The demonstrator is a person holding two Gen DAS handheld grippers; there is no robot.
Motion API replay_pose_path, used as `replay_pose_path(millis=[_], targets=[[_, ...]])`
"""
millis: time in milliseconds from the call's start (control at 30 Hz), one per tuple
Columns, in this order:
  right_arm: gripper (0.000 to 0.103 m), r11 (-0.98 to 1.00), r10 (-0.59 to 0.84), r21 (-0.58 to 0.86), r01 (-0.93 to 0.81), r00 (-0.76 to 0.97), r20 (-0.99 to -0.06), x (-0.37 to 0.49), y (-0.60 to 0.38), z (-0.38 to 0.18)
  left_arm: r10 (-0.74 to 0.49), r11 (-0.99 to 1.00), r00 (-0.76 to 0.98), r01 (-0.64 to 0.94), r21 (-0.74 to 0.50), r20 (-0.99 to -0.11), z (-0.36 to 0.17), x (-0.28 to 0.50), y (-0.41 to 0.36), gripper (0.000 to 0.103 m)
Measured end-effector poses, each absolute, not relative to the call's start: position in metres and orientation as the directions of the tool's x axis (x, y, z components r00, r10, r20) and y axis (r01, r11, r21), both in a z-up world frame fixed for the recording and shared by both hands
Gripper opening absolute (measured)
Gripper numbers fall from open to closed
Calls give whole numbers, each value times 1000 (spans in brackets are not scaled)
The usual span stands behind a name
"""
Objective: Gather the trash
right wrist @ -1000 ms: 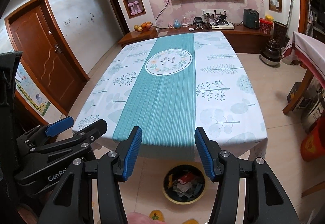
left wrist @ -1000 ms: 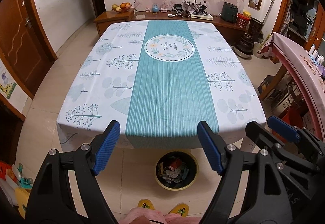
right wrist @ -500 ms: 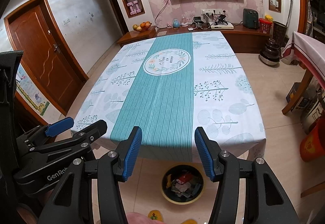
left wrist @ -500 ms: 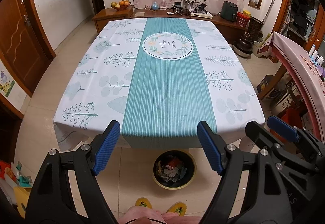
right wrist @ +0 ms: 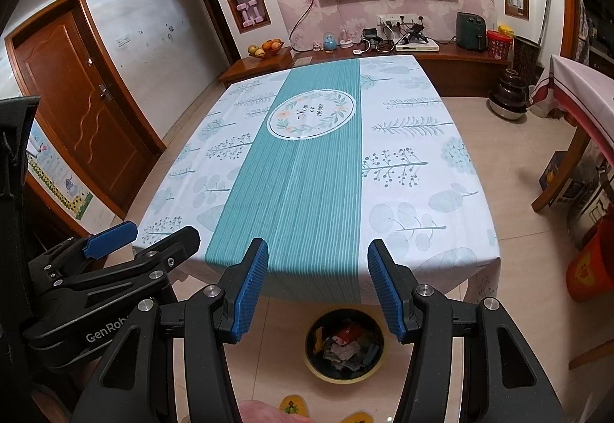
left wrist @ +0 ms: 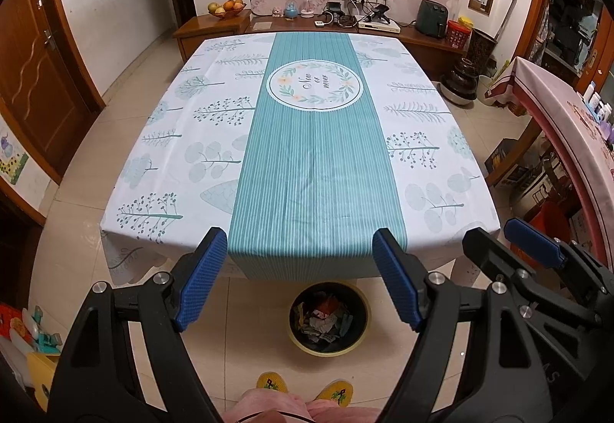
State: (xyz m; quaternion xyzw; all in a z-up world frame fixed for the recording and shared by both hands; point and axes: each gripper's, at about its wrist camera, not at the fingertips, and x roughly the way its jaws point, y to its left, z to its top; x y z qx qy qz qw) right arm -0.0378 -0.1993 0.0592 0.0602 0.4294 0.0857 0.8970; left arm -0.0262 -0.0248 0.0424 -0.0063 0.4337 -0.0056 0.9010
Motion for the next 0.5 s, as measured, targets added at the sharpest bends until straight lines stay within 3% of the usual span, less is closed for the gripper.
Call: replay_pose_path(millis=[500], targets=[[55, 979, 203, 178, -101, 613, -764, -39, -200, 55, -23, 1000, 610, 20, -13, -792, 38, -28, -24, 76]])
